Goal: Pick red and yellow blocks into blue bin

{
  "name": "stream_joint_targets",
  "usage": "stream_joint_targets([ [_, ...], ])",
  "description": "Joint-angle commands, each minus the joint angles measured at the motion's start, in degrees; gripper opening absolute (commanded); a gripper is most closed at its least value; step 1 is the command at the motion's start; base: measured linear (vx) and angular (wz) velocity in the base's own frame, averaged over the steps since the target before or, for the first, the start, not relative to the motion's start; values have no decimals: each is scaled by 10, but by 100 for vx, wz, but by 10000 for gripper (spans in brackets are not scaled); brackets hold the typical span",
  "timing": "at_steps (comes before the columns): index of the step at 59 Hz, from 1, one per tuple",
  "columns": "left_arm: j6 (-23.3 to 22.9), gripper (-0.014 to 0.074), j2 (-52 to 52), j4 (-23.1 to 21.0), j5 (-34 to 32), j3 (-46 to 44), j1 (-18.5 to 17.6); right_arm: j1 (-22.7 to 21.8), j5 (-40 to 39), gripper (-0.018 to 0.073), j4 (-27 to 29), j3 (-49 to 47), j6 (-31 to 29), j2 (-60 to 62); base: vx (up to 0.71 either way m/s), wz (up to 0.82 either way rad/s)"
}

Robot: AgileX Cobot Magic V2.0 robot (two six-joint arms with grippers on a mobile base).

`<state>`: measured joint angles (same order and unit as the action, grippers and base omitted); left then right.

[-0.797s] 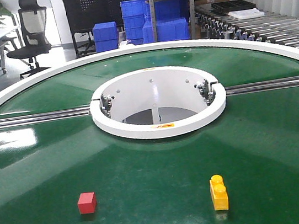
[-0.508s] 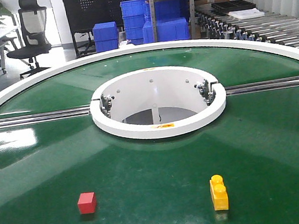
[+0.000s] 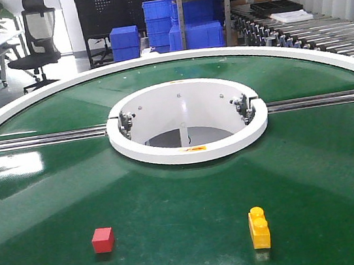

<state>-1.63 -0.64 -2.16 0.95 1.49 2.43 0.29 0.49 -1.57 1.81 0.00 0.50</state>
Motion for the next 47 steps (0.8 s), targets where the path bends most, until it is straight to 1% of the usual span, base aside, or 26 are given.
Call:
stream_joint_targets([
  [1,-4,-6,-9,-1,-56,-10,-1,-2,-51,-10,-6,3,0,6,0,0],
  [6,-4,-6,-9,-1,-77,-11,-1,-2,-51,-10,-6,3,0,6,0,0],
  [12,-4,-6,-9,-1,-77,-38,-1,-2,-55,-10,-6,-21,0,6,0,0],
  [17,-4,-6,-9,-1,-71,-94,-1,-2,-48,-10,-6,-80,0,6,0,0],
  [21,-4,-6,-8,-1,-49,-144,-1,-2,-34,-10,-9,-134,-10,-1,0,0],
  [25,-4,-6,1,-1,-1,-202,-1,-2,-5,-10,-8,-186,-19,-25,0,0],
  [31,-4,-6,51,-1,102,-307,-1,-2,64,-10,-8,-269,-19,-85,0,0],
  [39,-3,-6,128,-1,216,-397,-1,-2,151,-10,-10,-343,-19,-182,0,0],
  [42,-3,-6,158,-1,251,-415,-1,-2,181,-10,-11,-363,-19,-222,0,0],
  [47,-3,-6,199,-1,266,-425,-1,-2,216,-10,-10,-381,-19,-278,0,0],
])
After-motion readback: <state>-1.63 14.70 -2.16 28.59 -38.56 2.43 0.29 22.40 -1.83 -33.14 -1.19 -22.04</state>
